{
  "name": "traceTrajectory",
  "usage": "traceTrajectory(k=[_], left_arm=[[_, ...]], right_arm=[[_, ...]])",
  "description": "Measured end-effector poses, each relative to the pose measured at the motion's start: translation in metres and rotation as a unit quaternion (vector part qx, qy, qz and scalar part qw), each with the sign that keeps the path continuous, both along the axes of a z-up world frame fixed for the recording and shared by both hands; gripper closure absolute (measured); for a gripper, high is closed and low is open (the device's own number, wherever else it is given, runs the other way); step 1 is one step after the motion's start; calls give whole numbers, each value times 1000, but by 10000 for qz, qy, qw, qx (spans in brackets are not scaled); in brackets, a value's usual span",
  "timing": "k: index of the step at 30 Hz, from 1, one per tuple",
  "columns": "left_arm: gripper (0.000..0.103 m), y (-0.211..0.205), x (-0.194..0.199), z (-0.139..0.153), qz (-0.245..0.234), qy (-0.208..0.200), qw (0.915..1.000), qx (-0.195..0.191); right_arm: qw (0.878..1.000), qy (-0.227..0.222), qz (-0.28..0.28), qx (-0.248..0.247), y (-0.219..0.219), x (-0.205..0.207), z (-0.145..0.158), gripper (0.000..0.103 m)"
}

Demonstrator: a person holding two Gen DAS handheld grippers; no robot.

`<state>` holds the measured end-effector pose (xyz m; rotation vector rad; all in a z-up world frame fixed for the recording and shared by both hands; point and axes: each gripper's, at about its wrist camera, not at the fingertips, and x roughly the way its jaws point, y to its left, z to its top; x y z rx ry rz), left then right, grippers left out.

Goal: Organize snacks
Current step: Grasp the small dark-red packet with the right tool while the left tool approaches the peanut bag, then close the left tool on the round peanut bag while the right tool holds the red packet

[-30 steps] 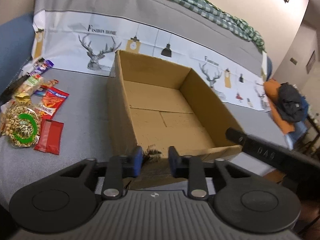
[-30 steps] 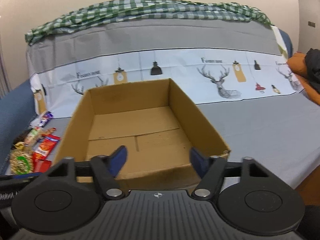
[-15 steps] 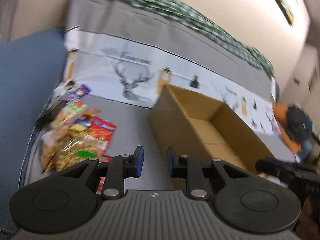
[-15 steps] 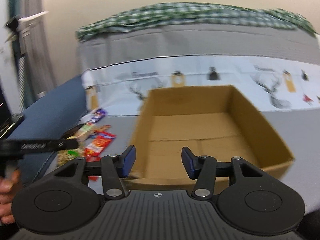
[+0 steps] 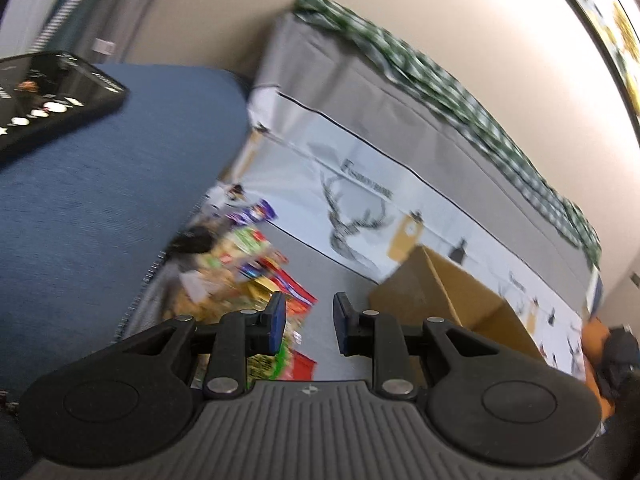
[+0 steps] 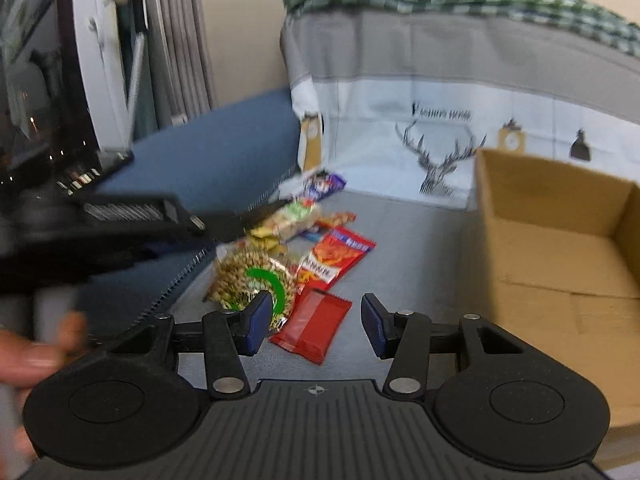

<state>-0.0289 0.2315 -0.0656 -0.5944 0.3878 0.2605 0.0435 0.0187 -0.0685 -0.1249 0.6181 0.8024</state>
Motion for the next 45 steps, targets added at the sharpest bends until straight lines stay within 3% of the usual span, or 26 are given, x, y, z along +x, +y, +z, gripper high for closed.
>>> traceTrajectory(k=[4, 8, 11, 16, 18, 21, 22, 26, 30, 32, 35, 38, 42, 45], left_arm=[[74, 10, -3, -3, 157, 19, 9997, -164], [66, 16, -4, -6, 217, 52, 9993, -284], [66, 19, -5, -8, 225, 58, 9991, -348], [64, 22, -4, -10, 260, 78, 9987, -443], [62, 24, -4, -12, 276, 96, 9985, -472], [60, 27, -5, -14, 311, 119, 9980, -534], [59, 28, -6, -15, 332, 125, 9978, -560], [52, 28, -3, -16, 377, 240, 9974, -568], [41, 21, 7, -16, 389, 554, 9972, -304], [30, 12, 17, -17, 390, 845, 9957, -23], [15, -4, 36, -22, 336, 1354, 9890, 499], [2, -17, 52, -29, 263, 1652, 9812, 961], [2, -23, 73, -44, 322, 2026, 9702, 1287], [2, -21, 85, -54, 471, 2261, 9626, 1413]], right_arm=[[9992, 167, -143, -348, 32, 19, -36, 39], [9972, 469, -331, -472, 49, 39, -64, 31], [9959, 672, -195, -582, 66, 47, -79, 23], [9937, 511, -152, -983, 88, 45, -95, 16], [9940, 399, -141, -1007, 90, 40, -95, 20], [9948, 211, 11, -998, 85, 34, -91, 53], [9942, 169, 54, -1057, 85, 35, -87, 58], [9929, 180, 215, -1154, 68, 37, -76, 59], [9917, 258, 358, -1207, 38, 22, -56, 59], [9906, 327, 477, -1239, 24, 10, -47, 59], [9910, 377, 517, -1177, 4, -1, -38, 59], [9929, 530, 296, -1021, -14, -4, -49, 59], [9910, 970, 176, -905, -18, 2, -64, 58], [9921, 662, 303, -1017, -15, -2, -66, 54]])
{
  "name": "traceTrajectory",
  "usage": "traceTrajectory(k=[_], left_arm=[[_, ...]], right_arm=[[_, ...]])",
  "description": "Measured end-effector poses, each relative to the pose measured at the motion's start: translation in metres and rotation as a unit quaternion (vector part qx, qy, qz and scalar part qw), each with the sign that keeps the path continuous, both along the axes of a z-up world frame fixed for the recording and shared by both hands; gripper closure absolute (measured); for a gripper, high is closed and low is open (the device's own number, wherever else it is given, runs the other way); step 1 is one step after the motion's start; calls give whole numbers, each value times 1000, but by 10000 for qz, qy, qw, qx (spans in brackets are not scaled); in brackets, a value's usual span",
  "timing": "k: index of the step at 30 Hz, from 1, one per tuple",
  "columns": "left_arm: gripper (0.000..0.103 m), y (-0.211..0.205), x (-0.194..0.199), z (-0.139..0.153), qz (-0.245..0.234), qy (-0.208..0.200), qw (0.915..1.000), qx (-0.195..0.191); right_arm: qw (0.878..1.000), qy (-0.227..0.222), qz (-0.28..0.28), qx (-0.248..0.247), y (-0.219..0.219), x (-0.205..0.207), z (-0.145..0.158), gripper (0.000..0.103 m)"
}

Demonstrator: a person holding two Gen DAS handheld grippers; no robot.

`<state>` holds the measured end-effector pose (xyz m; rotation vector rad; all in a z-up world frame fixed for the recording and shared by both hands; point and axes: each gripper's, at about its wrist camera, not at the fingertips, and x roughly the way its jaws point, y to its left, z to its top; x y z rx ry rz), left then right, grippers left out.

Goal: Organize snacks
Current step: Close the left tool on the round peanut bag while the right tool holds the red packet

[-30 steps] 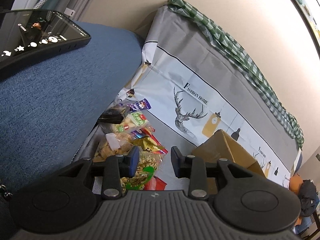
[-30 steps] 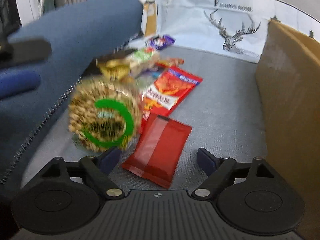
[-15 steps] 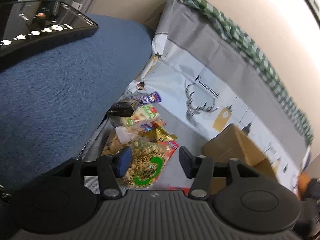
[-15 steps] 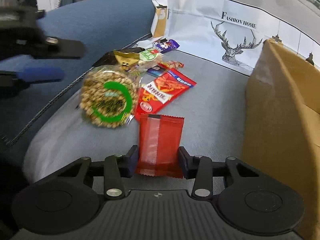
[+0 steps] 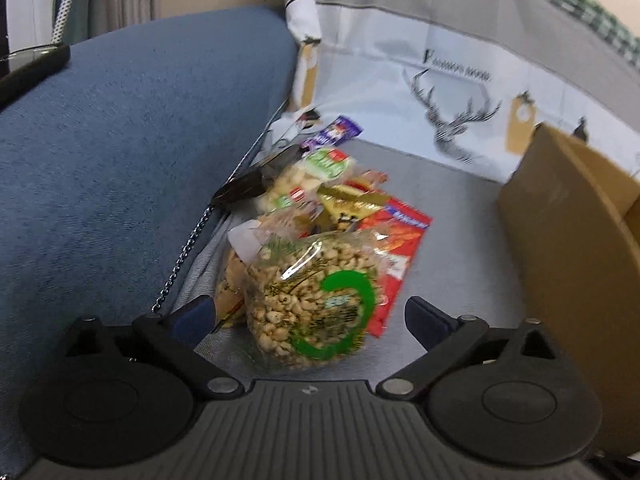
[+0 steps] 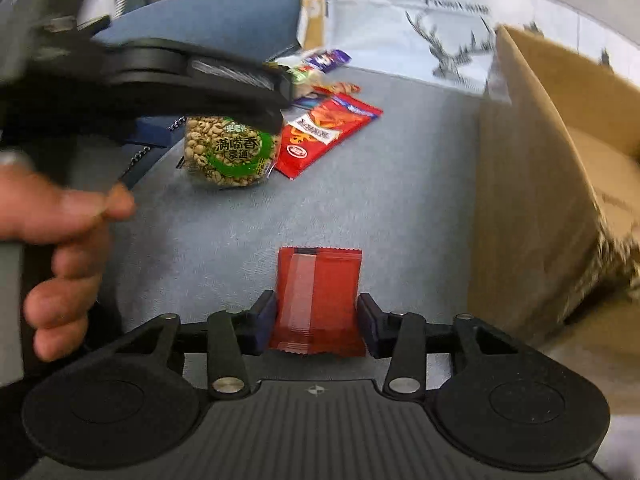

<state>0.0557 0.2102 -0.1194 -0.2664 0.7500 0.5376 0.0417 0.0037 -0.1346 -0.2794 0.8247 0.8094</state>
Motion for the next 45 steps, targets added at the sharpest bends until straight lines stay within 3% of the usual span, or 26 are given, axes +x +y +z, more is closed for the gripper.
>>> traceTrajectory(k=[4, 6, 7, 11, 13, 15, 19, 22, 24, 27, 31, 34, 40, 45], left_arm=[[7, 1, 7, -6, 59, 157, 9998, 53], [19, 2, 7, -7, 76, 174, 9998, 19], [33, 4, 5, -6, 79, 142, 9999, -35], [63, 8, -7, 6, 57, -147, 9995, -289], [74, 10, -14, 13, -88, -263, 9981, -546], [77, 10, -22, 19, -304, -349, 9955, -826], [77, 12, -42, 28, -772, -479, 9852, -1457], [77, 15, -49, 22, -1063, -177, 9730, -2042], [73, 18, -49, 16, -948, 27, 9713, -2182], [54, 25, -51, 14, -530, 65, 9771, -2062], [15, 20, -52, 15, -150, 121, 9856, -1683], [13, 17, -50, 15, -158, 233, 9885, -1487], [5, 9, -28, 0, -323, 872, 9884, -1196], [5, 9, -20, -10, -318, 943, 9870, -1264]], right_arm=[[9997, 231, -76, -45, -1, 10, -7, 51], [9997, 250, -77, -33, -1, 13, -7, 51], [9997, 239, -63, -36, -1, 14, -7, 51], [9997, 216, -50, -38, 0, 14, -9, 51], [9998, 204, -58, -39, 0, 13, -9, 53], [9998, 199, -85, -32, 1, 13, -8, 55], [9997, 211, -131, -15, 1, 11, -7, 56], [9997, 201, -128, -20, 1, 10, -7, 56], [9997, 211, -130, -19, 0, 9, -6, 56], [9996, 249, -152, -9, -2, 9, -5, 55], [9995, 266, -160, 2, -4, 11, -5, 52], [9995, 266, -177, 18, -3, 11, -6, 52], [9995, 273, -140, 12, -3, 11, -8, 47], [9996, 267, -105, -2, -1, 10, -9, 45]])
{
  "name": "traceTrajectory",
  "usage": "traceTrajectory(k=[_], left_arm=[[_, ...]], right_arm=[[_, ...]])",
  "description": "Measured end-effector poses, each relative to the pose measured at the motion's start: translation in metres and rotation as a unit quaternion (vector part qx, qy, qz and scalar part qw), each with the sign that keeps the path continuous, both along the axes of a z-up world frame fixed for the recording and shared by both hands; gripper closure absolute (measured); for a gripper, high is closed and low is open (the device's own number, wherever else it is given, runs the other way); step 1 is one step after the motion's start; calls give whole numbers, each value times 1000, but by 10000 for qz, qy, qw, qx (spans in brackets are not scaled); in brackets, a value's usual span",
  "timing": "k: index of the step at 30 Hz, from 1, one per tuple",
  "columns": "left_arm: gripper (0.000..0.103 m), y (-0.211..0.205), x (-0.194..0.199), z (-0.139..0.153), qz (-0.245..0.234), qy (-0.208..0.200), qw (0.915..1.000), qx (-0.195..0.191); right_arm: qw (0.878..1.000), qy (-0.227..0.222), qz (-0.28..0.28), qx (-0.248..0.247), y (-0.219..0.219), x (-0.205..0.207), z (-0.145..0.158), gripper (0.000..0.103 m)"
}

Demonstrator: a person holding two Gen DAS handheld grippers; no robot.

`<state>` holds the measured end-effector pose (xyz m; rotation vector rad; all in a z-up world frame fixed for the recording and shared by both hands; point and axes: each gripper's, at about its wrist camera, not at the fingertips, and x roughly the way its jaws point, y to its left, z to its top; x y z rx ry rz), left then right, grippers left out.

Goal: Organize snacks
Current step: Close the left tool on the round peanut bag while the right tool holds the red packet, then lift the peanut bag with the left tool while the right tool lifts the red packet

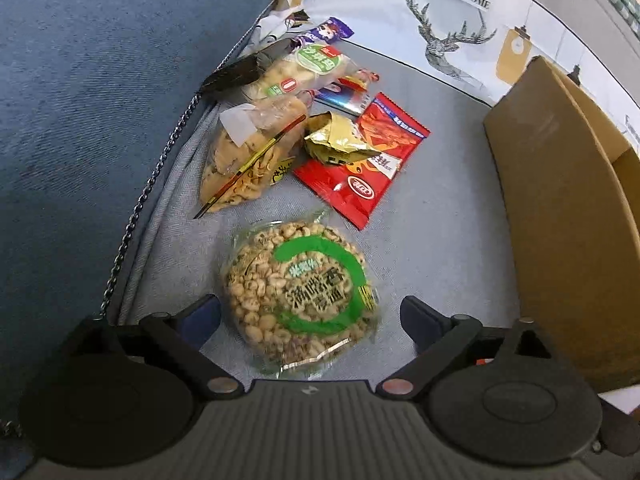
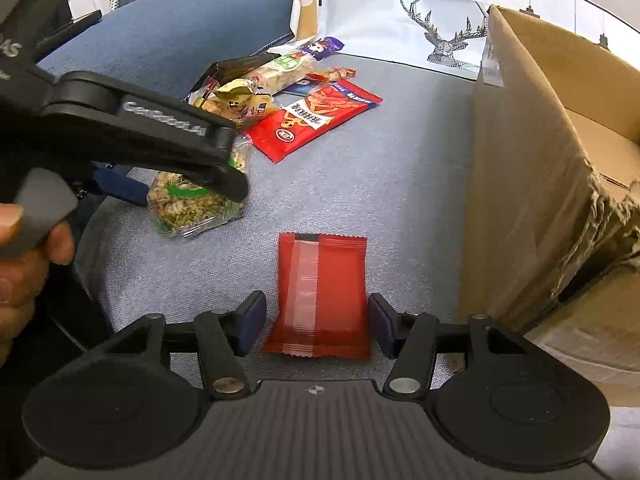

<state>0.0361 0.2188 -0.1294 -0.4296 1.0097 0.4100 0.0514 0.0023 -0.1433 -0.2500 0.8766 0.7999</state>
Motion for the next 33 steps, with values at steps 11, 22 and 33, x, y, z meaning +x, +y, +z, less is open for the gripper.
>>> traceTrajectory(k=[11, 22, 33], left_arm=[[20, -16, 7, -3, -214, -141, 9990, 377], [22, -17, -3, 10, -322, -623, 9975, 109], [22, -21, -20, 28, -438, -1468, 9882, -54]], right_arm=[[9999, -131, 2, -58, 2, -3, -1, 50], [9985, -532, -123, 6, -3, -10, 9, 58], [9959, -891, -137, 119, -8, -21, 18, 58]])
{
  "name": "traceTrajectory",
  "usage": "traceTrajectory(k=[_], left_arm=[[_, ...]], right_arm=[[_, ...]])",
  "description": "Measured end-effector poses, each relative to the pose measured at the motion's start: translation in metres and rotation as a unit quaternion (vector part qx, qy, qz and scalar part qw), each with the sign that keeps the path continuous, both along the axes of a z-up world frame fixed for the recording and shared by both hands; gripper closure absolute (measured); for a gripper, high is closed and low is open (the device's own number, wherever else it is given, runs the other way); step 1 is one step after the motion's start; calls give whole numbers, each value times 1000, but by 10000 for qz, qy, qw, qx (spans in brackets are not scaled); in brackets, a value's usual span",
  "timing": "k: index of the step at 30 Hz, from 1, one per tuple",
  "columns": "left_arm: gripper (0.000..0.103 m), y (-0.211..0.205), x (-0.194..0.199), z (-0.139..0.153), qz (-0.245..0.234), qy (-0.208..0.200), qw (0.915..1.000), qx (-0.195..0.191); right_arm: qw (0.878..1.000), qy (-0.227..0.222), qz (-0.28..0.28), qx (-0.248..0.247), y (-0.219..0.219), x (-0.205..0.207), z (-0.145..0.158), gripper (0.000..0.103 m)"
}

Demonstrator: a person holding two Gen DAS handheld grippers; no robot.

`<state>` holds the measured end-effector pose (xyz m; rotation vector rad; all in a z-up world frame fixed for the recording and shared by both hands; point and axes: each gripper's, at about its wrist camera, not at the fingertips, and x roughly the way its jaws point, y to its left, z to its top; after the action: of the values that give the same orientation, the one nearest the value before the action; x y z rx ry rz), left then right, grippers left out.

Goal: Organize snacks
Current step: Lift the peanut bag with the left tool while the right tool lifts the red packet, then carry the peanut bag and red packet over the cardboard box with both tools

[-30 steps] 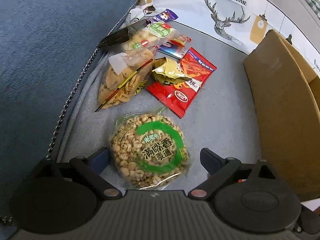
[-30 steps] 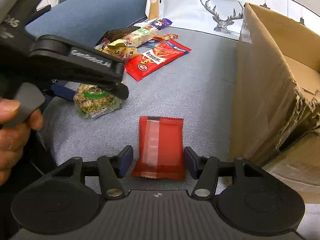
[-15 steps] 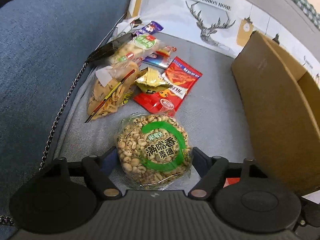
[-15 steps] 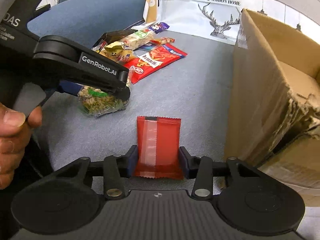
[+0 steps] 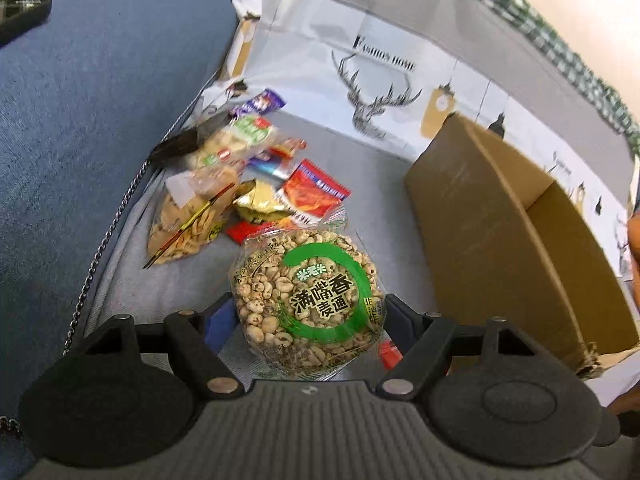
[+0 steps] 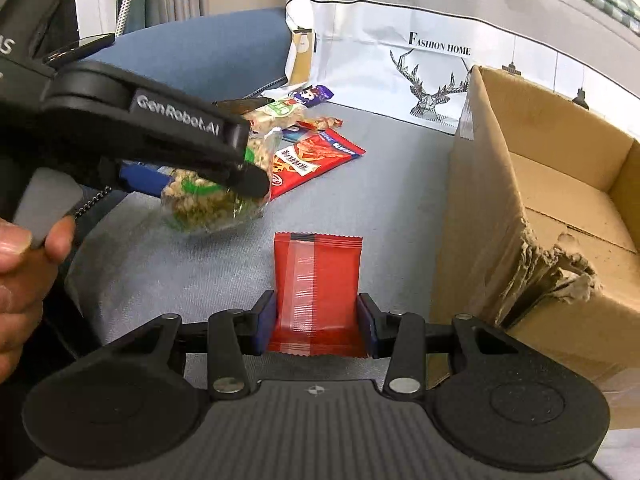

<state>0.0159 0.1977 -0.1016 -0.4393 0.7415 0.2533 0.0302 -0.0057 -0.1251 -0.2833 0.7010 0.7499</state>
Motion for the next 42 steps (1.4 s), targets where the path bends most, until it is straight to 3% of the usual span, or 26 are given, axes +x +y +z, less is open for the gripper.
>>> traceTrajectory(k=[11, 18, 27, 31, 34, 37, 40, 42], left_arm=[[22, -11, -13, 12, -96, -651, 9976, 208], [22, -5, -26, 21, 150, -1061, 9942, 129], [22, 0, -36, 28, 310, -1279, 9913, 27], [22, -6, -37, 31, 158, -1358, 9905, 176], [22, -15, -36, 34, -62, -1406, 9893, 389], [22, -25, -35, 36, -275, -1410, 9881, 545], [22, -29, -34, 36, -581, -1409, 9879, 291], [22, -35, -32, 38, -646, -1345, 9881, 380]], right_arm=[[9996, -217, 23, 157, -4, -7, 5, 59], [9985, -321, 128, 436, -13, -12, 18, 59], [9917, -668, 567, 941, -37, -10, 77, 59], [9884, -918, 520, 1096, -62, 0, 96, 59], [9863, -1055, 260, 1238, -81, 6, 93, 59], [9858, -816, -99, 1463, -99, 15, 81, 58], [9839, -726, -209, 1621, -106, 22, 80, 58], [9825, -729, -214, 1699, -110, 26, 80, 59]])
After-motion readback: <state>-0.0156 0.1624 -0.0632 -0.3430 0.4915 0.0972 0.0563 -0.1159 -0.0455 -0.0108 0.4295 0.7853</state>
